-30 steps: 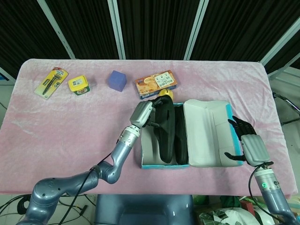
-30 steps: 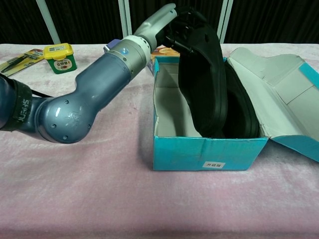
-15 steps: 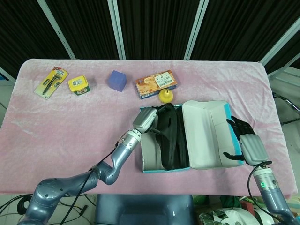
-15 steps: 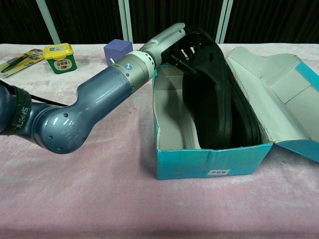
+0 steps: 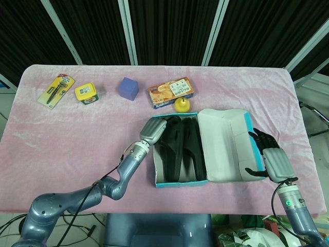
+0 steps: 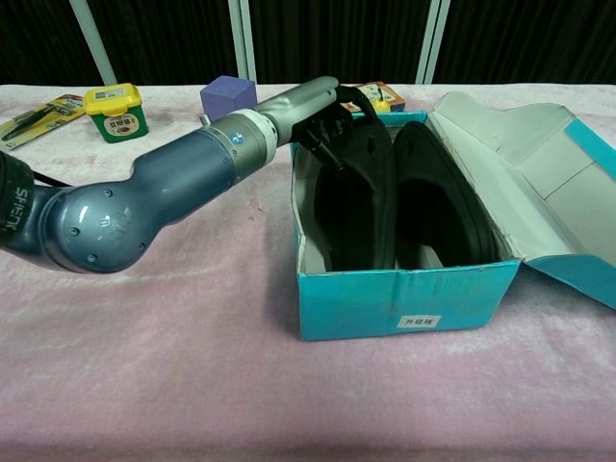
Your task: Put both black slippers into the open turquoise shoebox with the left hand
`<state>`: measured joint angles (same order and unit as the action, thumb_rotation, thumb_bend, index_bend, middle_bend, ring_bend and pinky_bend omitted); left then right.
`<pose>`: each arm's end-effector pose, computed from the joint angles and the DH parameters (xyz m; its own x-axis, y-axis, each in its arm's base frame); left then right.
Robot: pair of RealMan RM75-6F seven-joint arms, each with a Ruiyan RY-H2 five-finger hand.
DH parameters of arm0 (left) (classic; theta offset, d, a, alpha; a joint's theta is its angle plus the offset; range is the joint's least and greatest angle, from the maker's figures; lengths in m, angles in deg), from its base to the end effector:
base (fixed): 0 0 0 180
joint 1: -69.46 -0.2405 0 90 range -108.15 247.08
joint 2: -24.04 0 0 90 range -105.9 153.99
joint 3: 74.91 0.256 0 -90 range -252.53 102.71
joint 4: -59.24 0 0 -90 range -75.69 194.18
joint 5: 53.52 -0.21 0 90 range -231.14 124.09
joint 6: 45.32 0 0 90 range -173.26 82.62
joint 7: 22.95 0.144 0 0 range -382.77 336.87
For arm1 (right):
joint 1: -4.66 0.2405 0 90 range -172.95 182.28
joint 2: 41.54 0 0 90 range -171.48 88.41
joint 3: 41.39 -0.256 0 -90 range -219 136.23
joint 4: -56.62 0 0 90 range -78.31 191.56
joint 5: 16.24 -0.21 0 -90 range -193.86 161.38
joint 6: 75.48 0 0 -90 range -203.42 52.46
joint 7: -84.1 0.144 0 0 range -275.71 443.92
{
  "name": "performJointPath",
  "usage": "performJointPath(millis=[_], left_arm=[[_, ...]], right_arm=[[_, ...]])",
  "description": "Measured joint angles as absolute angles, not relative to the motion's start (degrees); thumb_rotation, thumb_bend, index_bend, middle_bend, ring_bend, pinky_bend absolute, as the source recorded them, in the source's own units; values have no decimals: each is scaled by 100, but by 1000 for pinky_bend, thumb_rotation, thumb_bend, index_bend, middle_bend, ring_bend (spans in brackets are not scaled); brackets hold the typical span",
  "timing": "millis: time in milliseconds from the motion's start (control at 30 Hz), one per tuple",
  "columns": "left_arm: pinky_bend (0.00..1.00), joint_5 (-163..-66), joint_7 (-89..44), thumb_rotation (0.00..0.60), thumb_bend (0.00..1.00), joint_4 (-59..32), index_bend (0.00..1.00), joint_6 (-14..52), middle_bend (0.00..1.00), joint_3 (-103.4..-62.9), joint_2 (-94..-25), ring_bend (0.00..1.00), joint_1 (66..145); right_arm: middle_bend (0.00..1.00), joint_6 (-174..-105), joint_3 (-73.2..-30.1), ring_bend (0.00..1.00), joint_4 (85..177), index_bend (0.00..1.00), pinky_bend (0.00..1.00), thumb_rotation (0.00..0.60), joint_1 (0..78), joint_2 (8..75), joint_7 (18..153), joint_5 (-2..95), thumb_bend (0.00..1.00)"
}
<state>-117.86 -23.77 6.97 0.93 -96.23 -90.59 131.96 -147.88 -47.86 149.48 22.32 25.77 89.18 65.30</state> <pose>-0.0220 0.4025 -0.1130 0.1660 0.3257 0.9308 0.9060 -0.4231 -0.0136 -0.2693 -0.2574 0.1232 0.2520 -0.1055 0.9620 -0.9613 -0.1414 0.2363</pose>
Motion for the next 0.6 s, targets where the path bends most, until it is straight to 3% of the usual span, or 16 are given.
performJointPath(millis=[100, 200, 300, 600], left_arm=[[227, -11624, -2059, 592, 0, 439, 59, -27, 249, -9613, -8901, 184, 13177], [142, -11486, -1862, 525, 0, 141, 4, -149, 145, -9598, -8714, 75, 13152], [102, -11350, -1687, 446, 0, -177, 0, -283, 95, -9576, -8483, 41, 13133], [60, -11279, -1470, 397, 0, -901, 22, -248, 88, -9490, -8041, 2, 13010]], right_arm=[[0, -14777, -4785, 0, 14936, 0, 68, 600, 2233, 2587, 8922, 6522, 31], [0, -14770, -4784, 0, 14932, 0, 68, 600, 2237, 2595, 8917, 6523, 31], [0, -14782, -4786, 0, 14938, 0, 68, 600, 2235, 2595, 8912, 6529, 30], [0, -14806, -4778, 0, 14936, 0, 68, 600, 2214, 2608, 8922, 6530, 31]])
